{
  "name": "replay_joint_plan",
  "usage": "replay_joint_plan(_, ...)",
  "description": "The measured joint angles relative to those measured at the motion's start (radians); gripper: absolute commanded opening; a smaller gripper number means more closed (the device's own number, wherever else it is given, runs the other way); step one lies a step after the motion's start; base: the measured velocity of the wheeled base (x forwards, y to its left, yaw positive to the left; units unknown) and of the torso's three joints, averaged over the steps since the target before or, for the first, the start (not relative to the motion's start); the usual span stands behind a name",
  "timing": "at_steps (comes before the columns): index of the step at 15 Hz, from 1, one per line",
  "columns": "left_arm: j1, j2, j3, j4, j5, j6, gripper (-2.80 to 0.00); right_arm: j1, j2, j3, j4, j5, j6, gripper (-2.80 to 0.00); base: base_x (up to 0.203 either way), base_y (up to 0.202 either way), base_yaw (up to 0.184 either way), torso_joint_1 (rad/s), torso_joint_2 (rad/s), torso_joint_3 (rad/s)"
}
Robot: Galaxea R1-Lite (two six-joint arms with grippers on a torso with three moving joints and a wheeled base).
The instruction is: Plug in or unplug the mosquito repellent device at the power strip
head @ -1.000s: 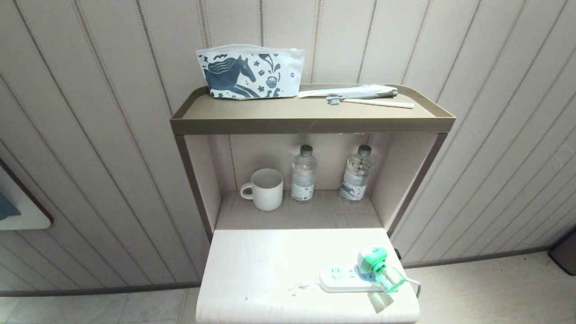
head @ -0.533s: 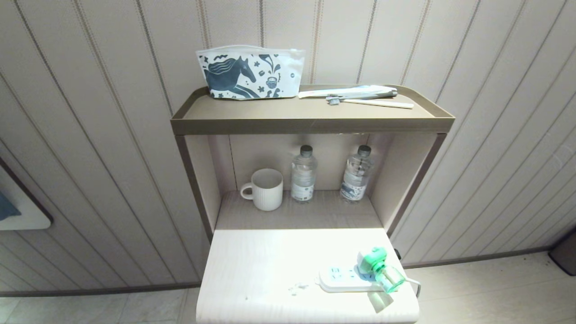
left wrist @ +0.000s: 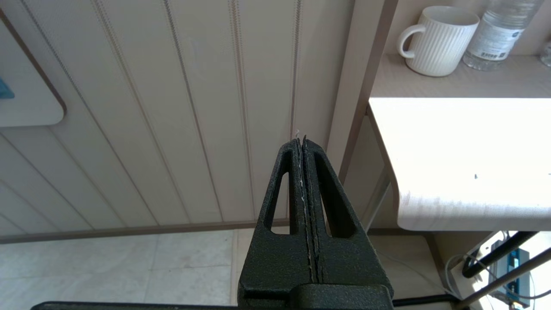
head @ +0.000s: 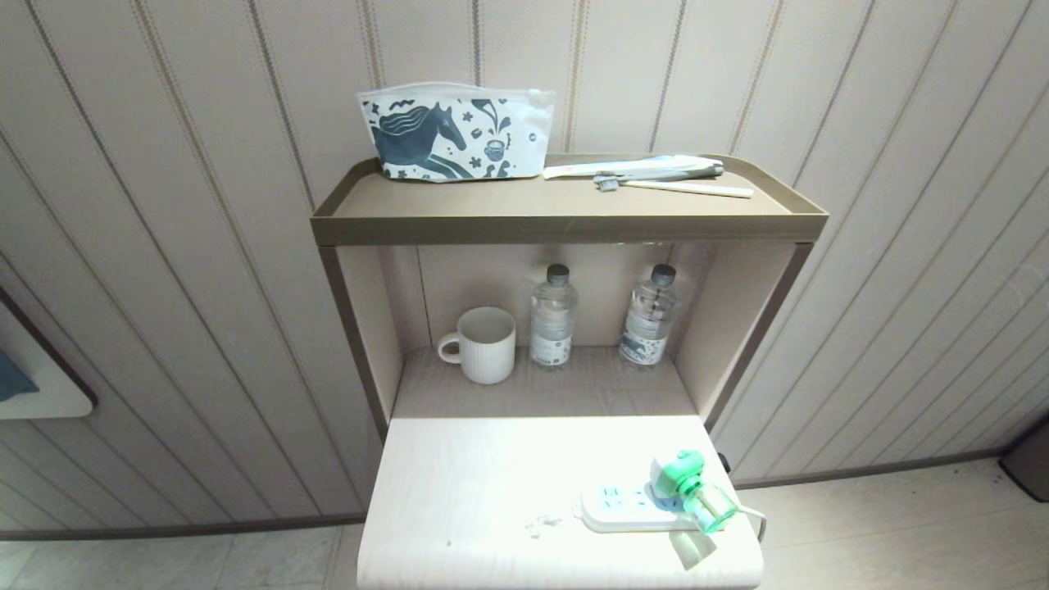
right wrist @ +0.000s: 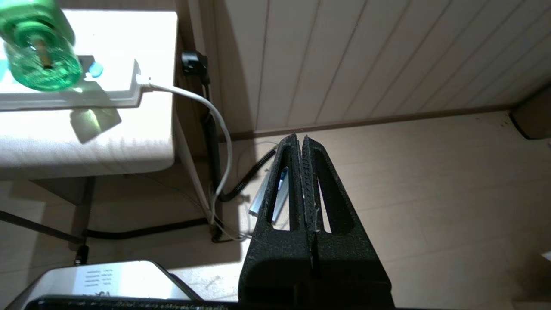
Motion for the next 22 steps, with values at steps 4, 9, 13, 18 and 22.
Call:
replay_joint_plan(4, 0.000, 0.000, 0.000, 0.000, 0.000, -0.001, -2.80, -0.120, -0.025, -0.017, 0.071, 0.049, -0.031, -2.80, 0.000, 0.000, 0.000, 0.000, 0.00, 0.000)
replay_joint_plan(9, 0.000, 0.000, 0.000, 0.000, 0.000, 0.000, -2.80, -0.118, -0.213, 0.006, 0.081, 0.252, -0.065, -2.80, 0.000, 0.000, 0.000, 0.000, 0.00, 0.000)
replay_joint_plan(13, 0.000, 0.000, 0.000, 0.000, 0.000, 0.000, -2.80, -0.114, -0.259, 0.021, 0.075, 0.271, -0.091, -2.80, 0.000, 0.000, 0.000, 0.000, 0.00, 0.000)
replay_joint_plan(18, 0.000, 0.000, 0.000, 0.000, 0.000, -0.001, -2.80, -0.116, -0.269, 0.030, 0.058, 0.263, -0.075, -2.80, 0.000, 0.000, 0.000, 0.000, 0.00, 0.000)
replay_joint_plan(22, 0.000, 0.000, 0.000, 0.000, 0.000, -0.001, -2.80, -0.114, -0.269, 0.032, 0.057, 0.261, -0.056, -2.80, 0.000, 0.000, 0.000, 0.000, 0.00, 0.000)
